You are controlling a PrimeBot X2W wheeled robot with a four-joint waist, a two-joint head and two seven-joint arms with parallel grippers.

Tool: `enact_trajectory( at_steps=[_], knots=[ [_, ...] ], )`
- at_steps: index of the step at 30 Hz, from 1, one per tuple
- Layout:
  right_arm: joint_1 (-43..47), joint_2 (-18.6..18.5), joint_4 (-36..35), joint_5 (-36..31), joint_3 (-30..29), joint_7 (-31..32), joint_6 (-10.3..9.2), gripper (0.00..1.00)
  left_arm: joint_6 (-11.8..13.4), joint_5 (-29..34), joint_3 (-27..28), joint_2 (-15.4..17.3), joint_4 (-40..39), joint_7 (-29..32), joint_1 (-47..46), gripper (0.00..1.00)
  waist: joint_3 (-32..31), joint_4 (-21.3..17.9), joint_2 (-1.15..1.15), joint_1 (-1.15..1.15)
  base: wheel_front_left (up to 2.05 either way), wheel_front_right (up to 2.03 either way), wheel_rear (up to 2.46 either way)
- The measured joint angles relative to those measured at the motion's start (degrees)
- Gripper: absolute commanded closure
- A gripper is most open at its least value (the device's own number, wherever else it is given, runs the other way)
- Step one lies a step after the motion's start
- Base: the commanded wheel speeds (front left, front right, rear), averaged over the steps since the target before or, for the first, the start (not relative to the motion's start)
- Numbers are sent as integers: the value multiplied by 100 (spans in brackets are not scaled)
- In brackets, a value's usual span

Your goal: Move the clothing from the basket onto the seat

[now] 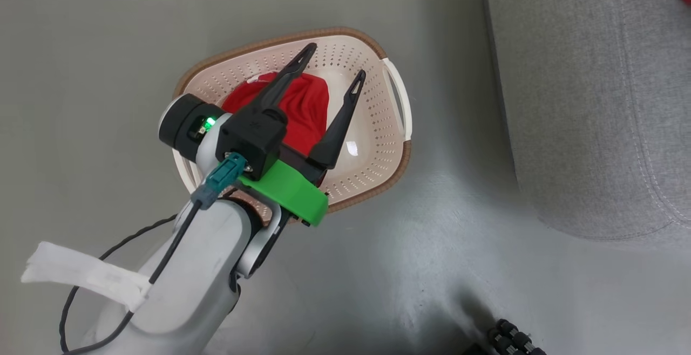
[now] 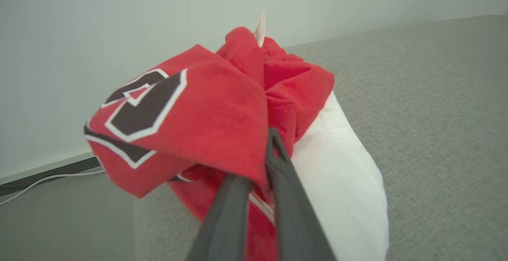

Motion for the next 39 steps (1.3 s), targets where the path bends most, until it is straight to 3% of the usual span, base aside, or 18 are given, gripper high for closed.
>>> enact_trajectory(
  at_steps=[15, 24, 39],
  knots=[
    [861, 226, 163, 36, -45, -304, 314, 0, -43, -434, 289, -45, 598, -552, 388, 0, -676, -138, 0, -1, 0, 0, 0],
    [1093, 311, -338, -242, 144, -305, 472, 0, -31, -631, 602, -82, 957, -756, 771, 0, -1310, -62, 0, -1, 0, 0, 0],
    [2137, 1257, -907, -422, 706, -314, 610, 0, 210, -901, 1335, -66, 1386, -856, 1667, 0, -2420, 385, 0, -1, 0, 0, 0]
  ],
)
